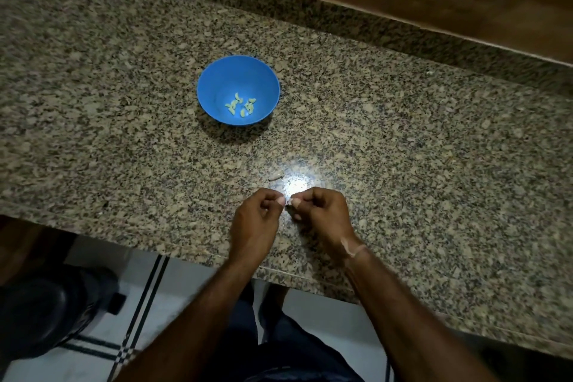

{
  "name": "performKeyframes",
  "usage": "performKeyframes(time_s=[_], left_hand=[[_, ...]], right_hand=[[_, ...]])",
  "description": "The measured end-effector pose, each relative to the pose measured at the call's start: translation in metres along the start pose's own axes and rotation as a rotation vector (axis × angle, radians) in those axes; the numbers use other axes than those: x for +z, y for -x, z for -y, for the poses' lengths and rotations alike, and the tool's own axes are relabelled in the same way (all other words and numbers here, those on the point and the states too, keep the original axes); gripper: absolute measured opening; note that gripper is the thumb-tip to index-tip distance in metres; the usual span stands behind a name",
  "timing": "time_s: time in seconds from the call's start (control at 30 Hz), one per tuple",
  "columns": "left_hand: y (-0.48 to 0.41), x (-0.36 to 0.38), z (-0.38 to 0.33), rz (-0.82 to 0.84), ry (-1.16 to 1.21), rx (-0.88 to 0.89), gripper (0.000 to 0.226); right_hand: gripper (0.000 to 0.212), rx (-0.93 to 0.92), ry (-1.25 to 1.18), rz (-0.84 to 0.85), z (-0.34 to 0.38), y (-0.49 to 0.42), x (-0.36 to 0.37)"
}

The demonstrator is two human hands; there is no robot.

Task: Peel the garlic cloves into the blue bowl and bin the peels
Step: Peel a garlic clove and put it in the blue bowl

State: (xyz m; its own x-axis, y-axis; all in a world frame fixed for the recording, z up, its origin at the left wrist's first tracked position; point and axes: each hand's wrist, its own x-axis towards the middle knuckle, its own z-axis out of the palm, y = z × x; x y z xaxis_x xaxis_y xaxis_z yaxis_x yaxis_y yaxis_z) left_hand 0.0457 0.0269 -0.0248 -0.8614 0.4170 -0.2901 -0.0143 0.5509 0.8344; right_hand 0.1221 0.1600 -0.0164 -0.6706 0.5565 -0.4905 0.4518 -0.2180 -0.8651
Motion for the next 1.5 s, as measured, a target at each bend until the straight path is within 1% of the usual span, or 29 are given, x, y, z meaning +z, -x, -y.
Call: performKeyframes(time_s=[0.03, 0.1, 0.17, 0.27, 0.37, 0.43, 0.5, 0.63, 0.67, 0.7, 0.77, 0.8, 0.87, 0.9, 0.93, 0.97, 1.03, 1.07, 1.1, 1.13, 1.2, 1.23, 1.27, 1.3, 1.33, 1.37, 1.43, 1.47, 1.5], left_hand=[[0.0, 0.002, -0.003, 0.019, 0.084, -0.036, 0.006], [0.0, 0.002, -0.006, 0.032, 0.191, -0.08, 0.009], [0.0, 0.001, -0.006, 0.041, 0.229, -0.094, 0.01], [0.002, -0.003, -0.01, 0.037, 0.181, -0.084, 0.011], [0.006, -0.005, -0.018, 0.019, 0.083, -0.011, 0.014], [0.007, -0.007, -0.023, 0.018, 0.02, 0.037, 0.016], [0.005, -0.009, -0.026, 0.027, -0.055, 0.086, 0.016], [0.004, -0.01, -0.029, 0.06, -0.13, 0.152, 0.014], [0.004, -0.009, -0.029, 0.088, -0.107, 0.136, 0.014], [0.004, -0.009, -0.028, 0.12, -0.051, 0.092, 0.014], [0.002, -0.007, -0.027, 0.19, 0.135, -0.082, 0.018], [0.0, -0.007, -0.028, 0.228, 0.246, -0.2, 0.02], [-0.002, -0.006, -0.031, 0.282, 0.395, -0.382, 0.023], [-0.001, -0.006, -0.033, 0.274, 0.401, -0.387, 0.024], [0.0, -0.006, -0.034, 0.233, 0.353, -0.318, 0.023], [0.002, -0.005, -0.036, 0.169, 0.249, -0.188, 0.019], [0.005, -0.007, -0.034, 0.039, -0.026, 0.092, 0.014], [0.005, -0.007, -0.034, 0.006, -0.103, 0.159, 0.014], [0.004, -0.007, -0.033, 0.021, -0.1, 0.141, 0.014], [-0.001, -0.007, -0.034, 0.086, -0.001, 0.027, 0.017], [-0.01, -0.011, -0.038, 0.287, 0.305, -0.358, 0.026], [-0.012, -0.013, -0.042, 0.37, 0.399, -0.537, 0.029], [-0.013, -0.012, -0.043, 0.413, 0.438, -0.638, 0.032], [-0.013, -0.011, -0.044, 0.412, 0.448, -0.655, 0.033], [-0.009, -0.009, -0.044, 0.376, 0.418, -0.578, 0.031], [-0.005, -0.006, -0.042, 0.298, 0.319, -0.411, 0.027], [0.002, -0.003, -0.033, 0.114, 0.005, 0.008, 0.015], [0.003, -0.003, -0.029, 0.066, -0.092, 0.152, 0.013], [0.003, -0.003, -0.026, 0.054, -0.129, 0.227, 0.014]], right_hand=[[0.005, 0.056, -0.14, 0.031, 0.001, 0.006, 0.002], [0.007, 0.137, -0.329, 0.035, 0.0, 0.016, 0.008], [0.007, 0.177, -0.409, 0.025, 0.0, 0.02, 0.011], [0.009, 0.177, -0.415, 0.029, 0.004, 0.023, 0.011], [0.013, 0.105, -0.348, 0.038, 0.008, 0.027, 0.01], [0.021, 0.049, -0.276, 0.05, 0.007, 0.027, 0.011], [0.029, 0.038, -0.26, 0.068, 0.005, 0.028, 0.015], [0.022, 0.125, -0.42, 0.08, 0.005, 0.03, 0.02], [0.023, 0.094, -0.37, 0.068, 0.005, 0.029, 0.018], [0.026, 0.022, -0.237, 0.04, 0.004, 0.028, 0.016], [0.027, -0.18, 0.075, -0.025, 0.002, 0.026, 0.014], [0.025, -0.26, 0.171, -0.058, 0.002, 0.026, 0.014], [0.024, -0.357, 0.272, -0.114, 0.004, 0.027, 0.016], [0.026, -0.355, 0.293, -0.126, 0.006, 0.028, 0.016], [0.028, -0.317, 0.256, -0.116, 0.006, 0.026, 0.015], [0.031, -0.23, 0.144, -0.087, 0.007, 0.024, 0.015], [0.03, -0.002, -0.163, -0.002, 0.013, 0.024, 0.017], [0.03, 0.026, -0.202, 0.003, 0.014, 0.024, 0.018], [0.03, -0.043, -0.1, -0.027, 0.014, 0.025, 0.019], [0.031, -0.176, 0.065, -0.082, 0.011, 0.024, 0.02], [0.03, -0.437, 0.373, -0.194, 0.003, 0.022, 0.017], [0.028, -0.516, 0.458, -0.22, 0.001, 0.02, 0.015], [0.027, -0.545, 0.494, -0.225, 0.0, 0.019, 0.014], [0.027, -0.514, 0.48, -0.209, 0.0, 0.018, 0.014], [0.029, -0.434, 0.384, -0.171, 0.001, 0.018, 0.014], [0.031, -0.294, 0.22, -0.12, 0.005, 0.018, 0.014], [0.031, 0.116, -0.228, 0.024, 0.016, 0.02, 0.014], [0.03, 0.258, -0.363, 0.056, 0.019, 0.021, 0.014], [0.029, 0.303, -0.406, 0.059, 0.021, 0.023, 0.015]])
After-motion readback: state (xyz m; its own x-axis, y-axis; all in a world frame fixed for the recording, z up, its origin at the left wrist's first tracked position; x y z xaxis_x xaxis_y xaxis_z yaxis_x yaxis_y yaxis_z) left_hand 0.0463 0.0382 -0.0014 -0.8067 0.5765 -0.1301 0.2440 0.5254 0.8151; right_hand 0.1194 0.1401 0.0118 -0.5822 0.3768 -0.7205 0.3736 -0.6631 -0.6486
